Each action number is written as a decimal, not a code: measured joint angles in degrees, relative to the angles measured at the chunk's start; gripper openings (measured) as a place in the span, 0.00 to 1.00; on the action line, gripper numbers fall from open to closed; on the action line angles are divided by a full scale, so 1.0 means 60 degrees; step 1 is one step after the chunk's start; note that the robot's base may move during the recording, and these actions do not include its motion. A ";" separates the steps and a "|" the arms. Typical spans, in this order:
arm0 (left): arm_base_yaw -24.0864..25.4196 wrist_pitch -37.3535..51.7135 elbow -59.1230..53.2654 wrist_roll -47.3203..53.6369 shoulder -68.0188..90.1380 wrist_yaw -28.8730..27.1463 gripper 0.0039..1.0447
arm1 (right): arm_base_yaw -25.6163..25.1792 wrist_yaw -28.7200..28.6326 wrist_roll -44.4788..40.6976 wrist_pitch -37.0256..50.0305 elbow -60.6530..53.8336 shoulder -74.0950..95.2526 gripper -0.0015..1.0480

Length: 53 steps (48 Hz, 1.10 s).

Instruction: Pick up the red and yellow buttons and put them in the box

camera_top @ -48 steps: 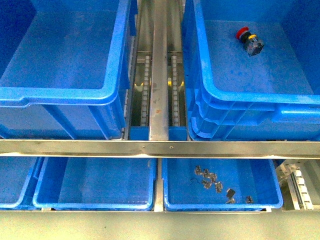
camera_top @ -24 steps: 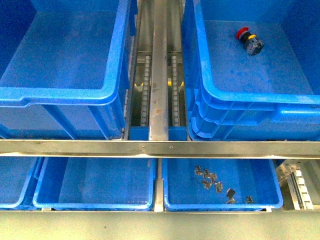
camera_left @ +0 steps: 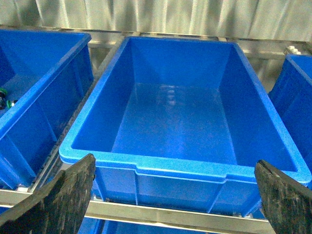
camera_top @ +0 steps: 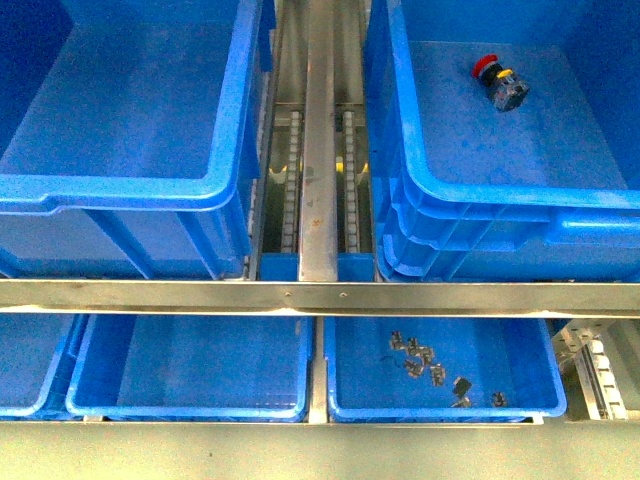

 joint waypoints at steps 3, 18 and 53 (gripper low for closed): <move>0.0004 0.0000 0.0000 0.0000 0.0000 0.0015 0.93 | 0.0004 0.0018 0.0004 0.0000 0.0000 0.0000 0.81; 0.0004 0.0000 0.0000 0.0000 0.0000 0.0011 0.93 | 0.0007 0.0011 0.0040 -0.0018 0.0000 0.0000 0.93; 0.0004 0.0004 0.0000 -0.0004 0.0000 -0.0066 0.93 | 0.0004 -0.0106 0.0066 -0.0029 -0.0004 0.0000 0.93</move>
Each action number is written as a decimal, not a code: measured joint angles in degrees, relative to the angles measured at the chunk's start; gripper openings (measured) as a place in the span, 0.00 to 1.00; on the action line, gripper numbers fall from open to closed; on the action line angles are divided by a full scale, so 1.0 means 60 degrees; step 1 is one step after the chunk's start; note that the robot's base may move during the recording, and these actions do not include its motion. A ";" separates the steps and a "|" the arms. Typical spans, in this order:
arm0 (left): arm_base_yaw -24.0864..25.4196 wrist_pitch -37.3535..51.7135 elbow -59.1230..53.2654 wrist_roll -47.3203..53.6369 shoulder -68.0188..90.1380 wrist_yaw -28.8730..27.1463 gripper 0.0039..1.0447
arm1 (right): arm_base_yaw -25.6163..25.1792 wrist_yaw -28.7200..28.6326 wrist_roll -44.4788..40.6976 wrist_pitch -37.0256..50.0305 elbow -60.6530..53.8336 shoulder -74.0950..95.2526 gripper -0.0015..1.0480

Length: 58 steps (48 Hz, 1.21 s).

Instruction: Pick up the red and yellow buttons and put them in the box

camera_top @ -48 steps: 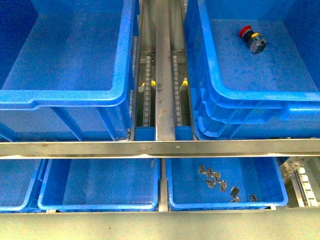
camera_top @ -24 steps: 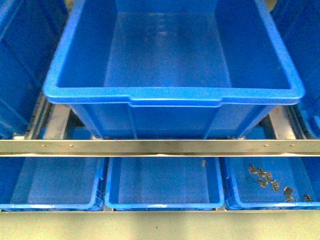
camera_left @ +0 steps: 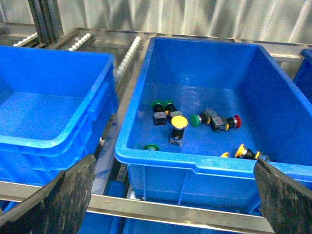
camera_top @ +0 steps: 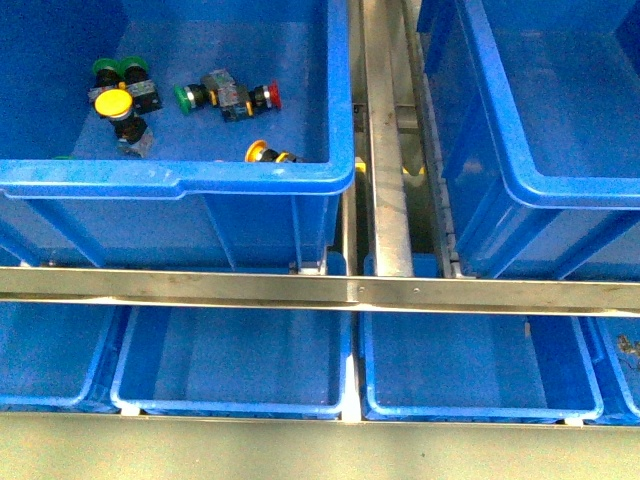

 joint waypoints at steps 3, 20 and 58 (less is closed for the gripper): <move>0.0000 -0.0004 0.0000 0.0004 0.0000 0.0033 0.93 | 0.0000 0.0047 0.0004 0.0000 0.0000 -0.0004 0.93; 0.0000 -0.0004 0.0000 0.0004 0.0000 0.0066 0.93 | 0.0000 0.0080 0.0004 0.0000 0.0000 0.0000 0.93; -0.2677 0.0393 0.5136 -0.1701 0.8539 -0.2787 0.93 | 0.0000 0.0106 0.0004 0.0000 0.0000 -0.0004 0.93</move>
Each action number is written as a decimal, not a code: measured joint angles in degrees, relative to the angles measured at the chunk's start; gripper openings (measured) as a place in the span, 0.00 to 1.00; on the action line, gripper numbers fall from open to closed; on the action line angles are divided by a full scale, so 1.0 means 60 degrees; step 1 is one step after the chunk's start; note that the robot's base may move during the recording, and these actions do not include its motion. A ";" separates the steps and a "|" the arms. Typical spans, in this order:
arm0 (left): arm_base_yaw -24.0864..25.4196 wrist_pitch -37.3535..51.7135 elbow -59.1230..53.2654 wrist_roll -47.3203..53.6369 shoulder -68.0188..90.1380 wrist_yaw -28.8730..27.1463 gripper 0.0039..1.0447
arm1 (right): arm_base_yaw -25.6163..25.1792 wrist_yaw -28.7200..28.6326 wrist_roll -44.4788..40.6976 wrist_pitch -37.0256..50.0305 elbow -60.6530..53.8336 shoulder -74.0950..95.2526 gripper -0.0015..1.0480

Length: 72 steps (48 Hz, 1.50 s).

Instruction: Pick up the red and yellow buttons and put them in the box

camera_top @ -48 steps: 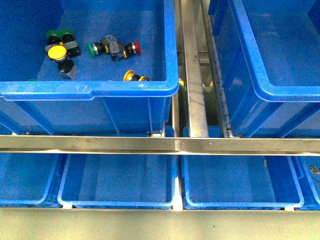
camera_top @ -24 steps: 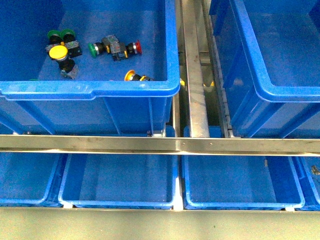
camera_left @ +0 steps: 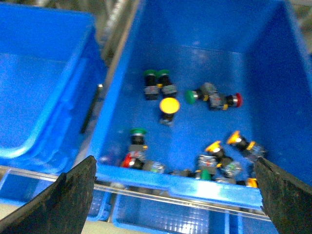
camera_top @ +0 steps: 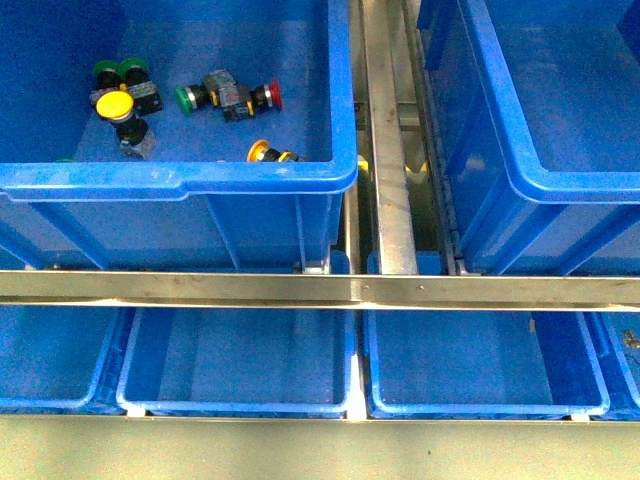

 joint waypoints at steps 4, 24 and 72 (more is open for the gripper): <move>-0.0193 0.0306 0.0634 0.0222 0.1002 -0.0011 0.93 | 0.0000 0.0000 0.0000 0.0000 0.0000 0.0000 0.93; 0.0452 -0.0299 0.4280 -0.0047 0.6306 -0.0208 0.93 | 0.0000 0.0000 0.0000 0.0000 0.0000 0.0000 0.93; 0.1421 -0.0517 0.7209 -0.0215 1.1351 0.0364 0.93 | 0.0000 0.0000 0.0000 0.0000 0.0000 0.0000 0.93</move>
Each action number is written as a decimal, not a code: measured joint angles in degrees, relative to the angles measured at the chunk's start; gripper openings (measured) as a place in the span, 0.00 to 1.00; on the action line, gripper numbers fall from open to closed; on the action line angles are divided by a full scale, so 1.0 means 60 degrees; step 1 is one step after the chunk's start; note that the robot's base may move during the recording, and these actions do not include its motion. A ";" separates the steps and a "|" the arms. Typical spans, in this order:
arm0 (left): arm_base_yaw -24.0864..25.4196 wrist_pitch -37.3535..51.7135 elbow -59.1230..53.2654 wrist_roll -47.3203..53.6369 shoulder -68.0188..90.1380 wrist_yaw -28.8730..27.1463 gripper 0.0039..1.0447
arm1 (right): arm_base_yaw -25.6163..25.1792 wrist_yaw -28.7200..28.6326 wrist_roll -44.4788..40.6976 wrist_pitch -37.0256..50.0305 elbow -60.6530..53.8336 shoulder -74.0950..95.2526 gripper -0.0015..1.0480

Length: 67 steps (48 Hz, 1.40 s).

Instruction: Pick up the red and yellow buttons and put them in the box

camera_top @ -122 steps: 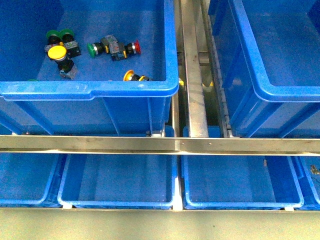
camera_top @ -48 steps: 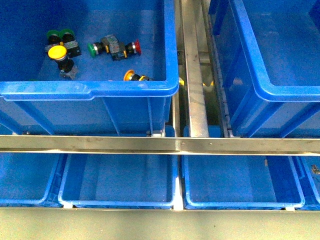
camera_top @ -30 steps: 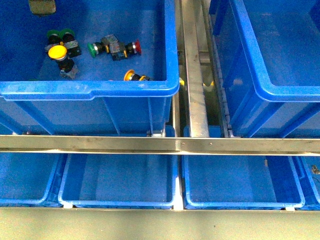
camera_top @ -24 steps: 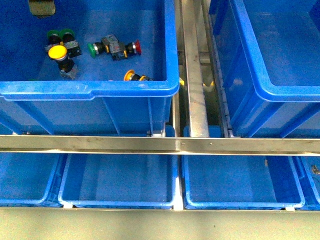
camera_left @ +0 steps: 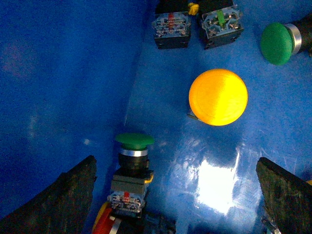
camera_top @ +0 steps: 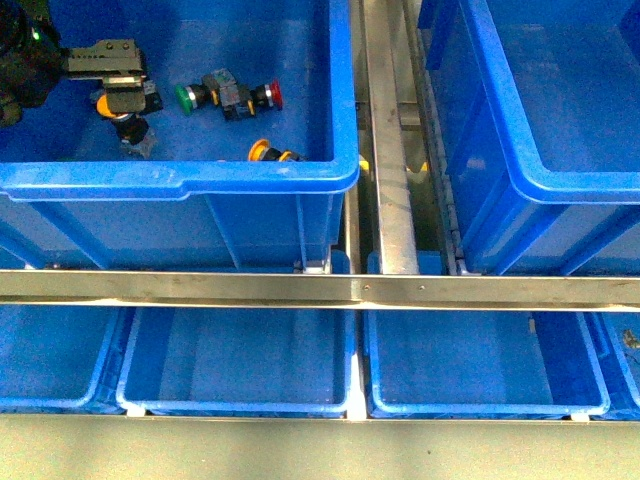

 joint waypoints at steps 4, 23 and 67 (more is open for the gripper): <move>0.0004 0.0025 0.0240 0.0025 0.0306 0.0047 0.93 | 0.0000 0.0000 0.0000 0.0000 0.0000 0.0000 0.93; -0.0055 0.0259 0.1147 0.0226 0.1202 0.0321 0.93 | 0.0000 0.0000 0.0000 0.0000 0.0000 0.0000 0.93; 0.0313 0.0721 0.2106 0.0714 0.2186 0.1268 0.52 | 0.0000 0.0000 0.0000 0.0000 0.0000 0.0000 0.93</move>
